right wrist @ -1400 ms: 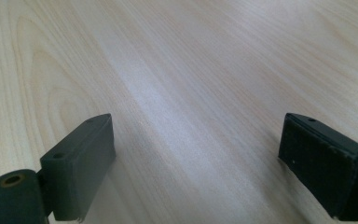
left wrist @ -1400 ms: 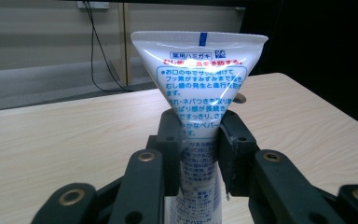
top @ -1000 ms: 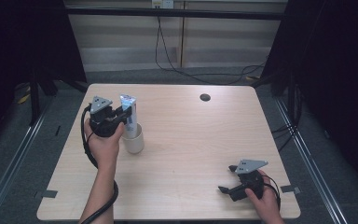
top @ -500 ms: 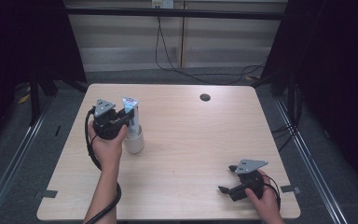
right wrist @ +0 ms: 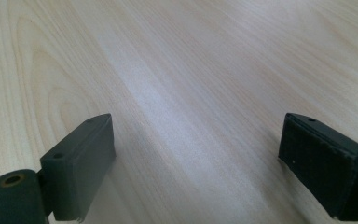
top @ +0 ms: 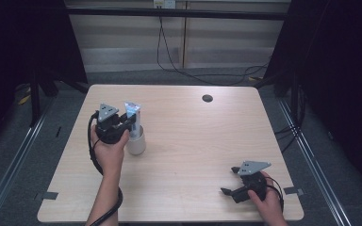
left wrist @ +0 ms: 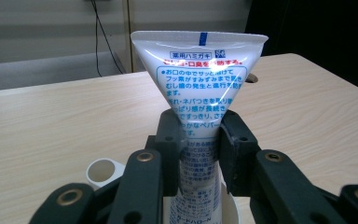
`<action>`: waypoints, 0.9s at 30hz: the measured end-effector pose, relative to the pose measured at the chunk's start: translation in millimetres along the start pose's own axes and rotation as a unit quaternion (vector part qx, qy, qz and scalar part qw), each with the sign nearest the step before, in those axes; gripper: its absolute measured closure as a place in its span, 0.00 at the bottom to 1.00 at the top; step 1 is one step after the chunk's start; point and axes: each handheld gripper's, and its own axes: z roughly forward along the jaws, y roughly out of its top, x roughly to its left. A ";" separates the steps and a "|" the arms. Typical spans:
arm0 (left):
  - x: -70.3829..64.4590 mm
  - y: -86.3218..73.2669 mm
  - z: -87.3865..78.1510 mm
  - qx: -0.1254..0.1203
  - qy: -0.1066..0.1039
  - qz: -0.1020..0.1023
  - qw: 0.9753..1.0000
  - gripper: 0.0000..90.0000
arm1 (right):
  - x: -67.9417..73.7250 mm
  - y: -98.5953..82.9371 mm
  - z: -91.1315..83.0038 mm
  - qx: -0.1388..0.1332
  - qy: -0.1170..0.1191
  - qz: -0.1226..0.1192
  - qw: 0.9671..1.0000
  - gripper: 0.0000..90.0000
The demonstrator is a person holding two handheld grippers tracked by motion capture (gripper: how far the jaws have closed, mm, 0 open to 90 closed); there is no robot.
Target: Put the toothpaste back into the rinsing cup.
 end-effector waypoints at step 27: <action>-1.7 -18.0 3.7 0.002 0.010 -0.002 1.000 0.80 | 0.0 0.0 0.0 0.000 0.000 0.000 1.000 0.11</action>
